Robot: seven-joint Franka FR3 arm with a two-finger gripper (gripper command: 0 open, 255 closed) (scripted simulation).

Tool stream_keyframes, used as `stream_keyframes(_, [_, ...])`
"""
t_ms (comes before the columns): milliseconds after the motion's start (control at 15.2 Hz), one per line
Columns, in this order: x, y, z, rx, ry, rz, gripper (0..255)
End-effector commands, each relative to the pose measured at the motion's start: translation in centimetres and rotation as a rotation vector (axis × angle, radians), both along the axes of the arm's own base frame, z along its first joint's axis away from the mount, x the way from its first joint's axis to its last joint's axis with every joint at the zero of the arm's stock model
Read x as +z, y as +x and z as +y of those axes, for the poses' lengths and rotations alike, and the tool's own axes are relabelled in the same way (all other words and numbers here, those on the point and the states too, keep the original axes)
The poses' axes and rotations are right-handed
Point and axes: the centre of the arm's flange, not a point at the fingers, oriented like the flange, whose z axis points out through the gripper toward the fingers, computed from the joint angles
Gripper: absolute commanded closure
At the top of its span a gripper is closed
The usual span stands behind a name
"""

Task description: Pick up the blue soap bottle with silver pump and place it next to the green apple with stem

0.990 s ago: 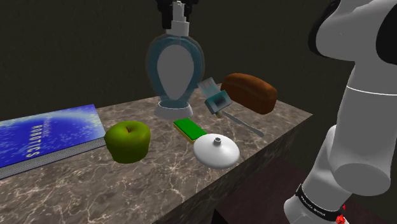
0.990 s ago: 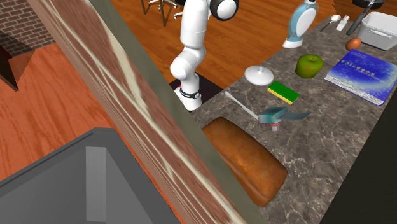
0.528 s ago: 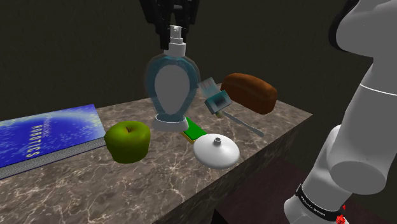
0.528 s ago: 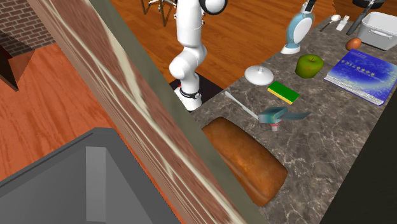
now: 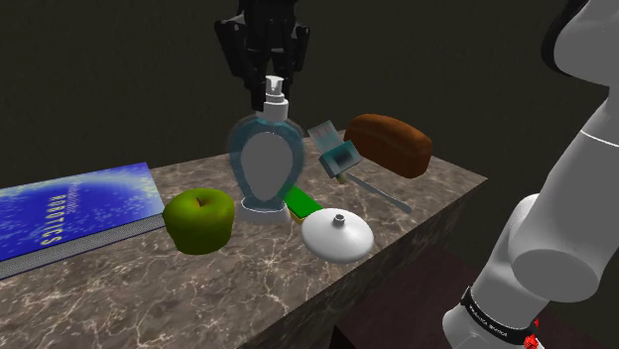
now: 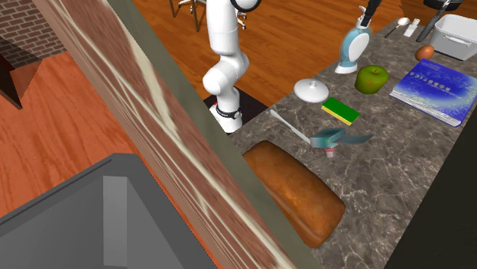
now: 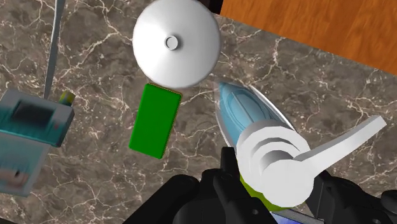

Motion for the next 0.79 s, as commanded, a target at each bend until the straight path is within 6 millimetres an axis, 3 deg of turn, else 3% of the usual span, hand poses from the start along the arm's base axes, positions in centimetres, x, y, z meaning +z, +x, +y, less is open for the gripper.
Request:
stream_keyframes(0, [-1.0,0.1,-0.1,0.000,0.001,0.000,255])
stream_keyframes(726, [-6.9,0.1,-0.1,0.000,0.001,0.000,255])
